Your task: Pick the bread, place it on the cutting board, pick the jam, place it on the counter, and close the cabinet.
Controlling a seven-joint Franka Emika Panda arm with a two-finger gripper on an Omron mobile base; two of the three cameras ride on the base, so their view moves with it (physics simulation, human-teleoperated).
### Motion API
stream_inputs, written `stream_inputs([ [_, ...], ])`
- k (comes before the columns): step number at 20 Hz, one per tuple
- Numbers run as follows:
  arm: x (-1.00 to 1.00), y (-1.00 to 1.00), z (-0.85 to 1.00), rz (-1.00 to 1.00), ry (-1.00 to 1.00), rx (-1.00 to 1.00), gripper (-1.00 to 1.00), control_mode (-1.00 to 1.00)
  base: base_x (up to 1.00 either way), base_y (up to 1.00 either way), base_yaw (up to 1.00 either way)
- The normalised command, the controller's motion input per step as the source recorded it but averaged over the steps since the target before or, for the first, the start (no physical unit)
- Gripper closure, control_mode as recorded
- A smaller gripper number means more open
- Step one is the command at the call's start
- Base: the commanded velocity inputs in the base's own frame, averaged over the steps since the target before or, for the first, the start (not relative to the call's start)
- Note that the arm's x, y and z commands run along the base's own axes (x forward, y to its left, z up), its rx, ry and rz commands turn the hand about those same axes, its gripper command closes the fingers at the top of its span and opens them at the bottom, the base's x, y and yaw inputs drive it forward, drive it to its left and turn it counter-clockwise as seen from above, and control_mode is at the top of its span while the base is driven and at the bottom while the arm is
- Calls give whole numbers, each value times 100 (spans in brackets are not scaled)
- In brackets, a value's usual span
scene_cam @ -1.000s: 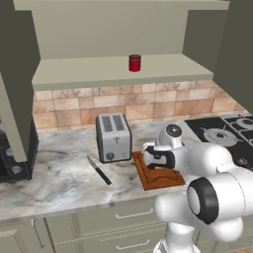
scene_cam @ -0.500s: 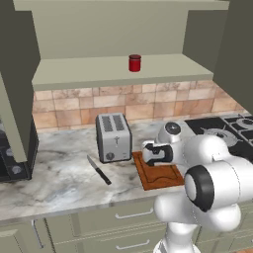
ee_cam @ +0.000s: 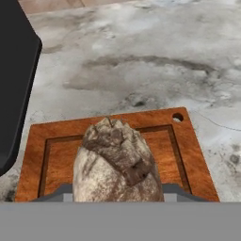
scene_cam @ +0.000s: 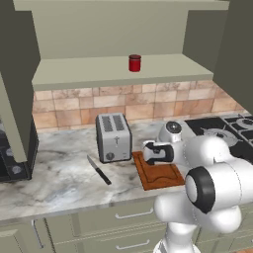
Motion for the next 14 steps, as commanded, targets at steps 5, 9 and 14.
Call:
stream_inputs([
  [5,-20,0,0,0,0,0,100,-100,0,0,0],
  [9,-24,0,0,0,0,0,100,-100,0,0,0],
  [14,-18,0,0,0,0,0,-100,-100,0,0,0],
])
